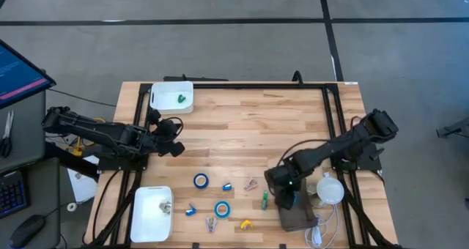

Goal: Pick and place Stapler, Stapler remover, tape
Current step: Put the pink staple remover into the bottom white bin

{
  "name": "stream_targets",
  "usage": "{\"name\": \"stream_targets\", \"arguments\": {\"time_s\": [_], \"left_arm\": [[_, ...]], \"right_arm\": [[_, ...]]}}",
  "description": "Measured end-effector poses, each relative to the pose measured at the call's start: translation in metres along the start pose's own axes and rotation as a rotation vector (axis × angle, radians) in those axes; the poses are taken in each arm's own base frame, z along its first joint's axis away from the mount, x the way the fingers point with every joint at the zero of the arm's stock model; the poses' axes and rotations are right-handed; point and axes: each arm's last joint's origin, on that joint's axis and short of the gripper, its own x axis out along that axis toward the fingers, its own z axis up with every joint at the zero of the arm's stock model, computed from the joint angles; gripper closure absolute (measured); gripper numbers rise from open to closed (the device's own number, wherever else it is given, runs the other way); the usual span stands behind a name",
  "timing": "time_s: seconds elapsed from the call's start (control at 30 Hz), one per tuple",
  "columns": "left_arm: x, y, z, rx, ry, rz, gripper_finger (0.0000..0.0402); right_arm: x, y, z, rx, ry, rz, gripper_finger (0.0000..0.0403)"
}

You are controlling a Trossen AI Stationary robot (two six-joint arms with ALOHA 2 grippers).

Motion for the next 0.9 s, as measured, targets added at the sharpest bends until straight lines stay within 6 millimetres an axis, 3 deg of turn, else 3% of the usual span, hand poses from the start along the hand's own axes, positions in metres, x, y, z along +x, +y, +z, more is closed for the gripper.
{"name": "stream_targets", "arguments": {"time_s": [0.2,0.5,0.9], "left_arm": [[0.000,0.000,0.000,0.000,0.000,0.000,0.0401],[0.000,0.000,0.000,0.000,0.000,0.000,0.0401],[0.000,0.000,0.000,0.001,0.001,0.000,0.0401]], "right_arm": [[-0.031,0.009,0.022,-0.032,0.004,0.161,0.0253],[-0.076,0.016,0.050,-0.185,-0.160,0.262,0.0294],[-0.083,0.009,0.062,-0.471,-0.386,0.020,0.0306]]}}
